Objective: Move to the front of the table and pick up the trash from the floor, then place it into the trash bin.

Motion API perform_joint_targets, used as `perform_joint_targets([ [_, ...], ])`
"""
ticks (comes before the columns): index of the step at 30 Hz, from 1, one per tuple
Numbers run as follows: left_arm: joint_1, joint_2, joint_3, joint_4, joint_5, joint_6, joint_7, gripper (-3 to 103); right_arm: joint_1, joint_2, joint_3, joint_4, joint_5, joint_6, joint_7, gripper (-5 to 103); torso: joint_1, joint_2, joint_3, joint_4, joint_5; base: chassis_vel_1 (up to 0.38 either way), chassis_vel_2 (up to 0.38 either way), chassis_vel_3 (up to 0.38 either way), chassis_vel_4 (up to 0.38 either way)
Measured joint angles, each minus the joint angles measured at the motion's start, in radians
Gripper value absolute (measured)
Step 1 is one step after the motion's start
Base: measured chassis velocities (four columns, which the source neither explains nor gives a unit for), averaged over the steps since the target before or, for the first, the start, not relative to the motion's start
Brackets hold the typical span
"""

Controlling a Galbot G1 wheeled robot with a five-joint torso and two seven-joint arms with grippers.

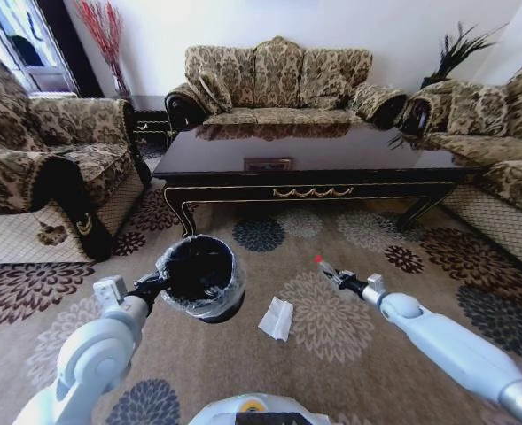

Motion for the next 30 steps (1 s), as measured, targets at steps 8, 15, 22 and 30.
perform_joint_targets([
  [8, 0.015, -0.021, 0.047, 0.019, -0.013, 0.01, 0.0, 4, -0.03, -0.041, 0.04, 0.286, 0.148, 0.034, 0.105, 23, 0.0, 0.0, 0.0, -0.0001, 0.0002, 0.0, 0.0, 0.0, 0.0],
  [15, 0.012, -0.028, 0.084, 0.027, -0.024, 0.013, 0.0, 4, 0.016, -0.025, 0.002, 0.45, 0.241, 0.093, 0.154, 23, 0.0, 0.0, 0.0, -0.0001, 0.0002, 0.0, 0.0, 0.0, 0.0],
  [22, 0.011, -0.037, 0.149, 0.041, 0.003, 0.013, 0.001, 4, 0.109, 0.021, -0.091, 0.635, 0.279, 0.165, 0.151, 23, 0.0, 0.0, 0.0, -0.0001, 0.0, 0.0, 0.0, 0.0, 0.0],
  [30, 0.0, -0.044, 0.162, 0.046, -0.005, 0.013, 0.015, 4, 0.2, 0.103, -0.195, 0.743, 0.272, 0.205, 0.191, 23, 0.0, 0.0, 0.0, -0.0002, 0.0002, 0.0, 0.0, 0.0, 0.0],
])
